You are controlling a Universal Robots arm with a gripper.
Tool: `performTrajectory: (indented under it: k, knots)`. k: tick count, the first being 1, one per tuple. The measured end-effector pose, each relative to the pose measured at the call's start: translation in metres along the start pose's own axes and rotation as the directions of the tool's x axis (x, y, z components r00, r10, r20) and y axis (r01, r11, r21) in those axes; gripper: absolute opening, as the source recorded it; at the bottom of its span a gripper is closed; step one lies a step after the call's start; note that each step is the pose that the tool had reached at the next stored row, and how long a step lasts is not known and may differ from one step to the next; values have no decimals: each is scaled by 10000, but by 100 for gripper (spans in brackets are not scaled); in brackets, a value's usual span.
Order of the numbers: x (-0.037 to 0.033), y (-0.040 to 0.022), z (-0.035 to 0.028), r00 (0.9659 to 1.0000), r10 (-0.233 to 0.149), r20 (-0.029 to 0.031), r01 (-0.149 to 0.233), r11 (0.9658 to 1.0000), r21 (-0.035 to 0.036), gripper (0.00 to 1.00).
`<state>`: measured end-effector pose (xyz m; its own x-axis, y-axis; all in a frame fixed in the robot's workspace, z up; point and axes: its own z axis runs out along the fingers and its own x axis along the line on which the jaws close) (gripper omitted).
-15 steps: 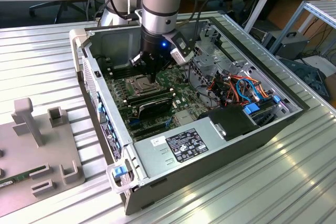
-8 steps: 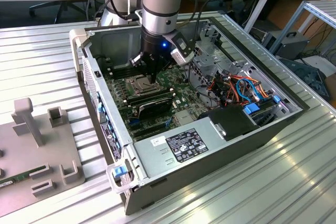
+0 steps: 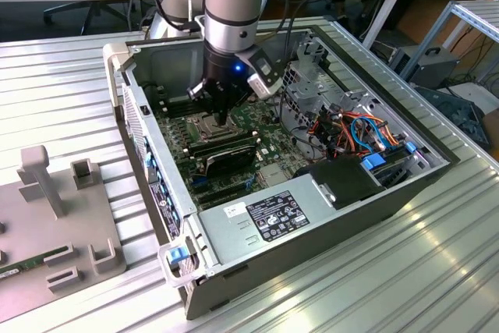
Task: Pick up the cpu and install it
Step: 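Install the second cpu locking lever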
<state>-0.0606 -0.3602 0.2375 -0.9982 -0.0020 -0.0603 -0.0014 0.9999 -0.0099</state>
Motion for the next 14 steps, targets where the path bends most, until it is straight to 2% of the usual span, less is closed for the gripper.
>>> performTrajectory:
  k: [6,11,14]
  knots:
    - [106,1,7,10000,8,0,-8,10000,0,11]
    - [114,0,6,10000,9,0,-9,10000,1,11]
    - [111,0,-39,10000,10,0,-10,10000,1,11]
